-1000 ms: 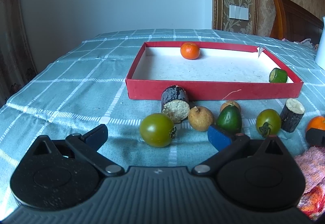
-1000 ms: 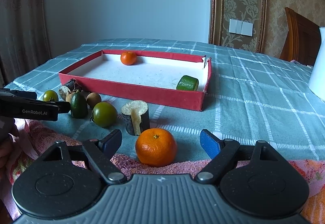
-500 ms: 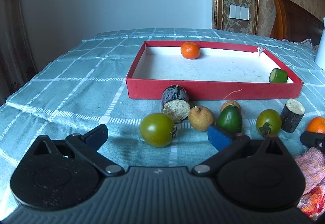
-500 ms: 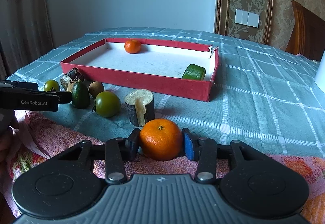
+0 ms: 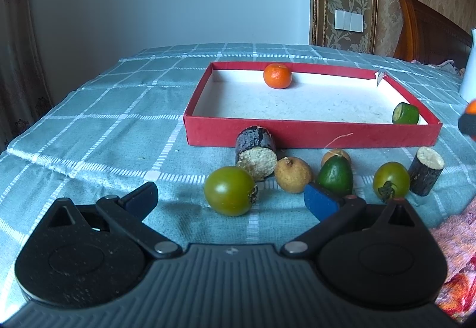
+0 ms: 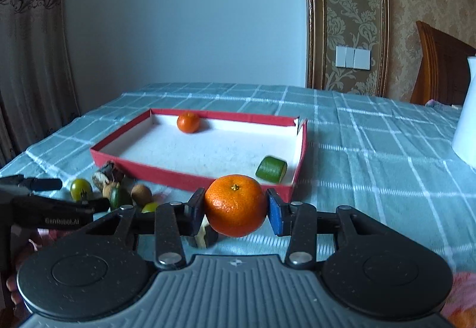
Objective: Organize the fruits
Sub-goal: 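Carry the orange into the tray corner and open the right gripper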
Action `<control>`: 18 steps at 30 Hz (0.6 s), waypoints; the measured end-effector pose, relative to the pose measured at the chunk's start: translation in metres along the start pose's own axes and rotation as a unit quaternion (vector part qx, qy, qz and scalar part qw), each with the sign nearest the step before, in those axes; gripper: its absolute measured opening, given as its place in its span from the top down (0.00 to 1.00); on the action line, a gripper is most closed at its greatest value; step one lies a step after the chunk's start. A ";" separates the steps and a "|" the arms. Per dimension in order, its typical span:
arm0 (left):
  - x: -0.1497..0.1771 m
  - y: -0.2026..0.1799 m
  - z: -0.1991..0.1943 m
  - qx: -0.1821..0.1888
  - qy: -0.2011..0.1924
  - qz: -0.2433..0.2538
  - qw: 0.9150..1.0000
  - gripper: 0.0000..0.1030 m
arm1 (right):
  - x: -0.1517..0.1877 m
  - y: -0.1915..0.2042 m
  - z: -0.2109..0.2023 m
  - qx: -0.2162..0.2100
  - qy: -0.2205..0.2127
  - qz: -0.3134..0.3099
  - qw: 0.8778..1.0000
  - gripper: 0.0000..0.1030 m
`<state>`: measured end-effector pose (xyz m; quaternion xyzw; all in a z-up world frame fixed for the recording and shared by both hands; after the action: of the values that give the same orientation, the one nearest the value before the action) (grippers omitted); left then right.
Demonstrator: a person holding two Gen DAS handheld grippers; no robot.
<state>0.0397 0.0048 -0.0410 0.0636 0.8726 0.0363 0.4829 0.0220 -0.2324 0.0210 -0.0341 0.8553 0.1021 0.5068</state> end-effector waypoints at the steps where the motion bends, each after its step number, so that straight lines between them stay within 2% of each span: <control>1: 0.000 0.000 0.000 0.000 0.000 -0.001 1.000 0.00 | -0.007 0.000 0.005 -0.002 -0.003 0.000 1.000 0.59; 5: 0.000 0.000 0.000 0.000 0.000 -0.002 1.000 0.00 | -0.028 0.001 0.043 -0.002 0.014 -0.001 1.000 0.59; 10: 0.000 0.002 0.001 0.006 0.003 -0.005 1.000 0.00 | -0.026 -0.008 0.084 0.039 0.035 0.003 0.999 0.59; 12: 0.000 0.001 0.001 0.007 0.004 -0.006 1.000 0.00 | -0.023 -0.013 0.091 0.046 0.036 0.001 0.998 0.58; 16: -0.001 0.002 0.002 0.009 0.004 -0.007 1.000 0.00 | -0.017 -0.022 0.097 0.036 0.042 0.021 0.998 0.57; 18: -0.001 0.002 0.002 0.009 0.005 -0.008 1.000 0.00 | -0.018 -0.028 0.091 0.030 0.032 0.037 0.998 0.49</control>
<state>0.0417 0.0067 -0.0413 0.0611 0.8757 0.0253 0.4782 0.1134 -0.2416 -0.0098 0.0099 0.8745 0.0939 0.4757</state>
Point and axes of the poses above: each gripper's, at about its wrist camera, not at the fingertips, and z roughly the way its jaws point, y to its left, x to its underside, the point moved 5 cm from there along z, roughly the way its jaws point, and after that the axes turned 6 degrees about z, right-handed, at the moved point
